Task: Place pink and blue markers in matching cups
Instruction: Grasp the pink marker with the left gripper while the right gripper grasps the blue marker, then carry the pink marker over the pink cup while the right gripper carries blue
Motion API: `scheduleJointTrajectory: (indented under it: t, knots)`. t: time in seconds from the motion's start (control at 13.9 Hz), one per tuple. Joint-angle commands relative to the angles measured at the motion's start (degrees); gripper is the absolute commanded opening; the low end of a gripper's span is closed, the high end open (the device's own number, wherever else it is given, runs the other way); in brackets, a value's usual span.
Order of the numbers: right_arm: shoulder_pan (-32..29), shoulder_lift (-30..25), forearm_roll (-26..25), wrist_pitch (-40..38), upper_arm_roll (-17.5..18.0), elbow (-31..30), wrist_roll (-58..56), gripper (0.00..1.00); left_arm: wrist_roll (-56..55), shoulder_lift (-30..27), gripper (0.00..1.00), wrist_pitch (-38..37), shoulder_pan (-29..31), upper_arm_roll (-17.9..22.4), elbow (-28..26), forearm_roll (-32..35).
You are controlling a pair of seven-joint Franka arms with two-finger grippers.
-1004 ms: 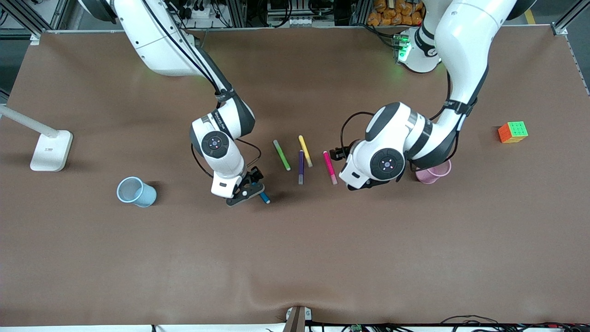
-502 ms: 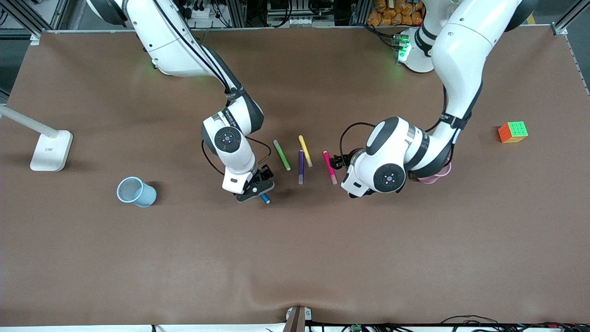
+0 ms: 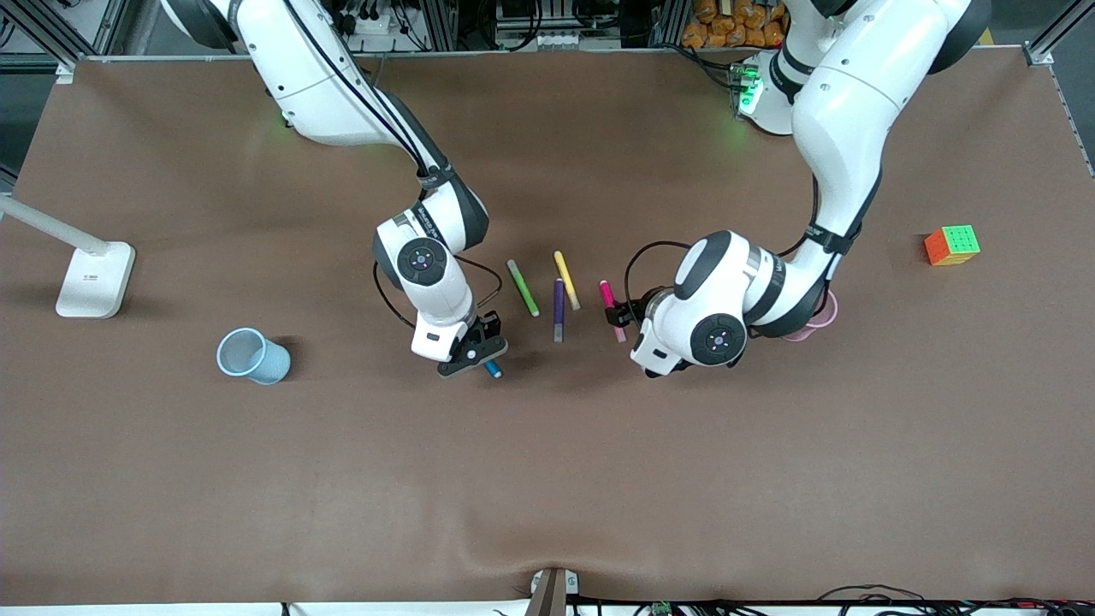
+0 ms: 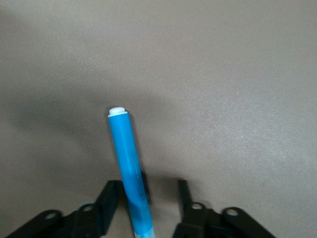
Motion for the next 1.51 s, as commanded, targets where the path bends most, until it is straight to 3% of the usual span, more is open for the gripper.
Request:
scheduleJointTrajectory:
  t: [0.0, 0.29, 0.57, 0.93, 1.22, 1.29, 1.36, 1.43]
  knots:
    - [0.1, 0.6, -0.2, 0.2, -0.3, 0.9, 0.8, 0.30, -2.3, 1.9, 0.98, 2.6, -0.7, 0.1, 1.1, -1.1]
    - [-0.1, 0.6, -0.2, -0.6, -0.3, 1.1, -0.1, 0.00, -2.1, 3.8, 0.88, 3.9, -0.8, 0.7, 2.5, -1.1]
    - [0.4, 0.0, -0.9, -4.8, -0.3, 3.0, -0.9, 0.00, -1.6, 5.7, 0.82, 7.5, -1.5, 0.7, 3.4, -1.1]
    - [-0.1, -1.0, -6.4, -15.9, -0.4, 7.7, -1.5, 0.00, -2.1, 8.1, 0.72, 7.6, -2.4, 0.9, 5.5, -1.1]
    - [-1.3, -3.1, -7.4, -22.5, -0.8, 8.5, -8.8, 0.00, -2.1, 9.6, 0.66, 9.8, -2.6, 1.2, 5.5, -1.1]
    - [-2.0, -3.3, -7.5, -25.4, -0.8, 9.5, -10.8, 0.00, -1.9, 9.6, 0.54, 9.8, -2.6, 1.2, 5.5, -1.1]
    - [-2.4, -3.6, -7.5, -28.6, -0.8, 10.6, -12.3, 0.00, -1.5, 9.6, 0.17, 9.8, -2.8, 1.2, 5.4, -1.0]
    - [-2.6, -4.0, -7.9, -31.5, -0.8, 11.7, -13.4, 0.00, -1.5, 9.6, 0.00, 9.8, -2.9, 1.2, 5.4, -0.8]
